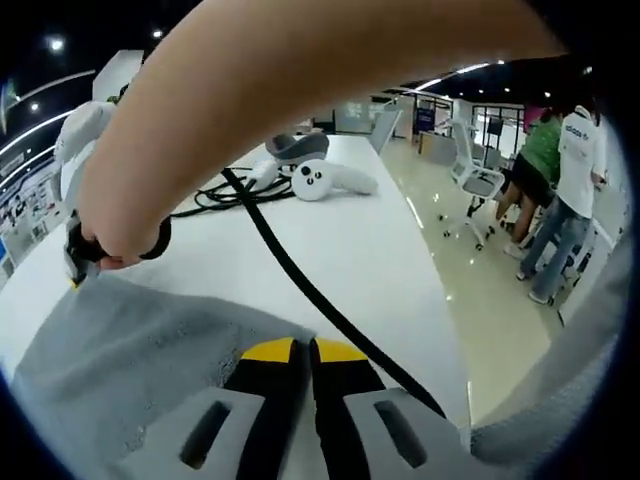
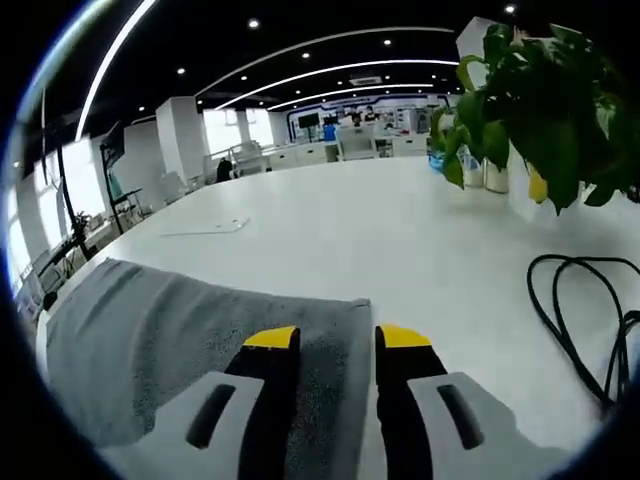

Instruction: Fold the towel on the table until its edges align and the towel forms a compact rectangular stack.

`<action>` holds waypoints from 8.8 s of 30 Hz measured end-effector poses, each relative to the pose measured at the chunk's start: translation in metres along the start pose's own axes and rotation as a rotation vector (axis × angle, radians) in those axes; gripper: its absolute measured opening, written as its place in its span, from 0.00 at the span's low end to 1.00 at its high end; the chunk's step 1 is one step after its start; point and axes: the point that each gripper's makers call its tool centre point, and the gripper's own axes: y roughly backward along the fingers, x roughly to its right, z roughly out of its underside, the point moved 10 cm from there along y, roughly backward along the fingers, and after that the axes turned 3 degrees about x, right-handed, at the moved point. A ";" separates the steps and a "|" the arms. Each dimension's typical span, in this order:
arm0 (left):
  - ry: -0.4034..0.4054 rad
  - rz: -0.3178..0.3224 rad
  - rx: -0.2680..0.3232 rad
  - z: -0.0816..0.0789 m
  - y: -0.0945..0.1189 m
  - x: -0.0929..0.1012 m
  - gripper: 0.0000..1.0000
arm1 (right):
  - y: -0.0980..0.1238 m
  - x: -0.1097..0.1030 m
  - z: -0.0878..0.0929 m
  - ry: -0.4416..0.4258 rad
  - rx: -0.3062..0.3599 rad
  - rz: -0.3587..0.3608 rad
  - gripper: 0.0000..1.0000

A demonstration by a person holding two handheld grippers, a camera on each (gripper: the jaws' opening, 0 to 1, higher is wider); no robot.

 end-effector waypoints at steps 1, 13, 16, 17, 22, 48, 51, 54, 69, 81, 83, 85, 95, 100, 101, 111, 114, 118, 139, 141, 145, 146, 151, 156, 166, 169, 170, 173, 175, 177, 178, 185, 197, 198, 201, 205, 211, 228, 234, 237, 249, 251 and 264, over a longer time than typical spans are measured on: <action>-0.001 0.000 0.001 0.000 0.000 0.000 0.06 | -0.003 0.002 0.001 -0.004 0.001 0.007 0.28; -0.011 0.014 0.007 0.001 0.000 -0.002 0.06 | -0.023 0.010 0.009 0.081 0.025 0.054 0.10; -0.033 0.017 0.007 0.001 0.000 -0.002 0.06 | -0.023 0.009 0.008 0.083 0.025 0.050 0.07; -0.032 0.017 0.006 0.001 0.000 -0.002 0.06 | -0.023 0.009 0.007 0.087 0.021 0.050 0.06; -0.012 0.008 -0.002 0.000 0.001 -0.001 0.06 | -0.019 0.008 0.007 0.004 0.029 0.053 0.00; 0.095 0.044 0.062 -0.011 0.052 -0.015 0.03 | 0.031 -0.022 -0.047 -0.175 0.158 -0.126 0.00; 0.106 0.020 0.079 -0.013 0.062 -0.016 0.03 | 0.039 -0.030 -0.054 -0.161 0.162 -0.145 0.00; 0.118 -0.001 0.099 -0.015 0.070 -0.018 0.03 | 0.041 -0.034 -0.061 -0.165 0.175 -0.170 0.00; 0.125 -0.069 0.145 -0.027 0.102 -0.019 0.03 | 0.060 -0.055 -0.087 -0.204 0.216 -0.228 0.00; 0.145 -0.097 0.195 -0.040 0.141 -0.026 0.03 | 0.067 -0.082 -0.112 -0.205 0.236 -0.261 0.00; 0.147 -0.108 0.207 -0.043 0.149 -0.028 0.03 | 0.066 -0.089 -0.118 -0.215 0.242 -0.267 0.00; 0.154 -0.117 0.218 -0.045 0.157 -0.031 0.03 | 0.066 -0.096 -0.123 -0.215 0.248 -0.273 0.00; 0.173 -0.177 0.275 -0.051 0.209 -0.034 0.03 | 0.072 -0.133 -0.153 -0.205 0.288 -0.307 0.00; 0.213 -0.205 0.323 -0.048 0.236 -0.032 0.03 | 0.078 -0.149 -0.164 -0.193 0.299 -0.311 0.00; 0.210 -0.209 0.323 -0.048 0.239 -0.032 0.03 | 0.081 -0.153 -0.166 -0.180 0.302 -0.312 0.00; 0.182 -0.293 0.371 -0.046 0.290 -0.037 0.03 | 0.078 -0.184 -0.184 -0.153 0.323 -0.335 0.00; 0.173 -0.305 0.380 -0.045 0.302 -0.037 0.03 | 0.072 -0.197 -0.192 -0.149 0.328 -0.349 0.00; 0.179 -0.326 0.399 -0.041 0.323 -0.038 0.03 | 0.066 -0.215 -0.201 -0.146 0.336 -0.364 0.00; 0.221 -0.480 0.468 -0.003 0.435 -0.057 0.03 | 0.047 -0.313 -0.229 -0.187 0.361 -0.470 0.00; 0.220 -0.499 0.465 0.004 0.447 -0.057 0.03 | 0.044 -0.327 -0.229 -0.178 0.360 -0.485 0.00; 0.226 -0.523 0.460 0.017 0.463 -0.057 0.03 | 0.040 -0.347 -0.227 -0.163 0.353 -0.502 0.00; 0.229 -0.528 0.459 0.020 0.465 -0.057 0.03 | 0.041 -0.354 -0.226 -0.161 0.355 -0.506 0.00; 0.238 -0.537 0.455 0.038 0.479 -0.056 0.03 | 0.040 -0.377 -0.220 -0.149 0.362 -0.524 0.00; 0.305 -0.573 0.473 0.057 0.487 -0.058 0.03 | 0.031 -0.393 -0.209 -0.134 0.329 -0.540 0.00; 0.323 -0.633 0.447 0.088 0.514 -0.054 0.03 | 0.016 -0.427 -0.202 -0.090 0.300 -0.568 0.00; 0.338 -0.661 0.441 0.094 0.521 -0.054 0.03 | 0.012 -0.432 -0.200 -0.094 0.292 -0.576 0.00; 0.339 -0.669 0.438 0.096 0.524 -0.053 0.03 | 0.011 -0.436 -0.199 -0.098 0.288 -0.580 0.00; 0.356 -0.699 0.440 0.101 0.531 -0.051 0.03 | 0.009 -0.442 -0.199 -0.099 0.286 -0.589 0.00; 0.365 -0.715 0.443 0.105 0.534 -0.049 0.03 | 0.009 -0.446 -0.199 -0.099 0.286 -0.597 0.00; 0.373 -0.731 0.444 0.109 0.538 -0.048 0.03 | 0.011 -0.452 -0.198 -0.095 0.288 -0.595 0.00; 0.376 -0.737 0.445 0.110 0.539 -0.048 0.03 | 0.010 -0.454 -0.199 -0.076 0.292 -0.589 0.00; 0.375 -0.773 0.429 0.119 0.552 -0.043 0.03 | 0.008 -0.471 -0.198 -0.066 0.297 -0.610 0.00; 0.478 -0.970 0.441 0.147 0.567 -0.039 0.03 | -0.015 -0.508 -0.181 -0.004 0.272 -0.625 0.00; 0.481 -0.963 0.438 0.150 0.567 -0.039 0.03 | -0.020 -0.509 -0.179 0.004 0.268 -0.614 0.00; 0.526 -0.985 0.416 0.165 0.564 -0.039 0.03 | -0.035 -0.515 -0.170 0.014 0.237 -0.596 0.00; 0.576 -1.010 0.412 0.183 0.563 -0.040 0.03 | -0.051 -0.530 -0.153 0.070 0.188 -0.595 0.00; 0.647 -1.039 0.397 0.205 0.559 -0.043 0.03 | -0.080 -0.548 -0.133 0.133 0.130 -0.589 0.00; 0.852 -1.055 0.314 0.285 0.556 -0.054 0.03 | -0.139 -0.598 -0.073 0.306 -0.017 -0.598 0.00; 0.916 -1.051 0.270 0.302 0.554 -0.060 0.03 | -0.158 -0.608 -0.049 0.349 -0.065 -0.602 0.00; 0.950 -1.048 0.248 0.311 0.552 -0.060 0.03 | -0.161 -0.609 -0.041 0.352 -0.086 -0.608 0.00; 0.903 -1.050 0.170 0.305 0.550 -0.066 0.19 | -0.153 -0.588 -0.049 0.328 -0.071 -0.608 0.05; 0.886 -1.071 0.171 0.302 0.552 -0.068 0.23 | -0.154 -0.584 -0.055 0.322 -0.058 -0.598 0.05; 0.813 -1.038 0.176 0.272 0.541 -0.069 0.27 | -0.135 -0.543 -0.082 0.293 -0.022 -0.564 0.08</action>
